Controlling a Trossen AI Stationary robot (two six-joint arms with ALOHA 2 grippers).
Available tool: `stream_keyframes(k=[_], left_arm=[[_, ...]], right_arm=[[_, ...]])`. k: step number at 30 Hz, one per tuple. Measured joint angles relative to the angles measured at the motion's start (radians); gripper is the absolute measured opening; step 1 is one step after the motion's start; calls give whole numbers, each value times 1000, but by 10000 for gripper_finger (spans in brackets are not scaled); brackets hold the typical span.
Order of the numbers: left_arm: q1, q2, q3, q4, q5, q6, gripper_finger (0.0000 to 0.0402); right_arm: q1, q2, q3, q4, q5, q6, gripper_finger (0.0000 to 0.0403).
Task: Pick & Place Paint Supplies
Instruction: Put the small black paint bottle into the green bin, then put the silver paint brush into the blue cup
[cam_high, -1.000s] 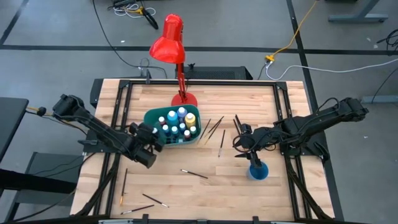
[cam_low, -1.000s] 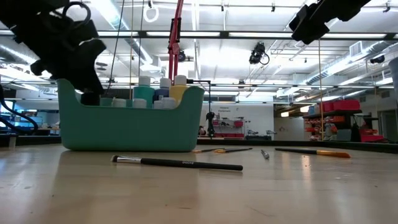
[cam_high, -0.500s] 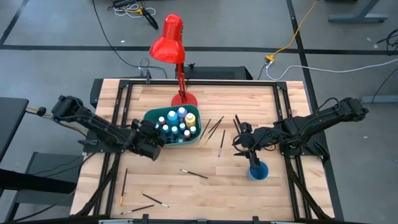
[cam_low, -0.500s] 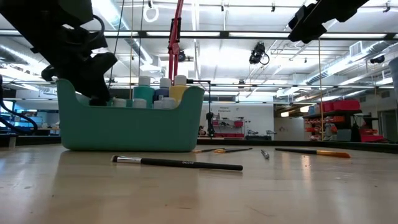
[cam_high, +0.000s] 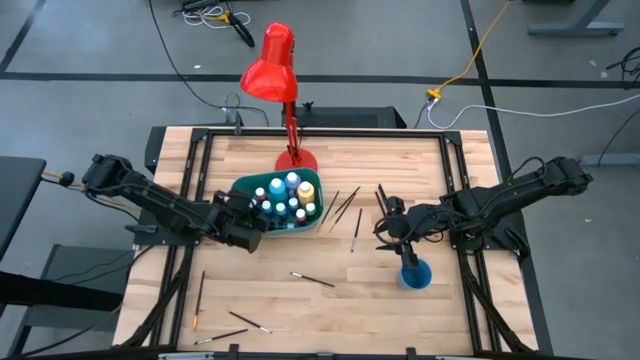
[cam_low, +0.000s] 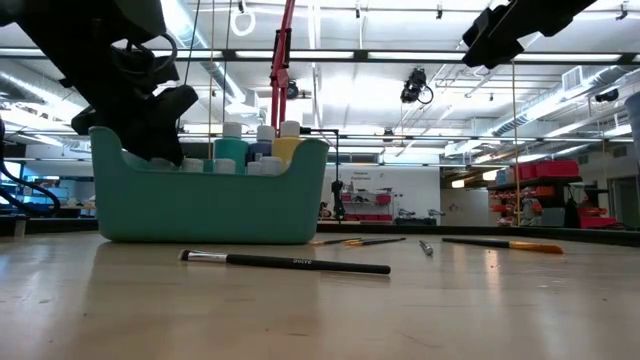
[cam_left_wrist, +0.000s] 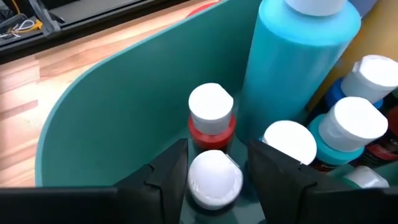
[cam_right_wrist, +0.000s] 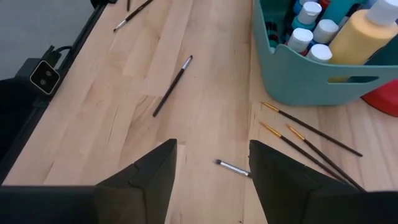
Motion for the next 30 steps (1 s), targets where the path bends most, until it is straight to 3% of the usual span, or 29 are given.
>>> stream_keyframes(k=[10, 20, 27, 30], left_arm=[[1, 2, 35, -22, 46, 34, 182], [0, 3, 203, -263, 43, 37, 173], [-7, 3, 295, -280, 31, 131, 162], [-8, 3, 332, -280, 28, 146, 155]], right_arm=[[0, 0, 0, 0, 0, -6, 206], [0, 0, 0, 2, 5, 48, 206], [0, 0, 0, -1, 249, 154, 206], [0, 0, 0, -39, 294, 159, 206]])
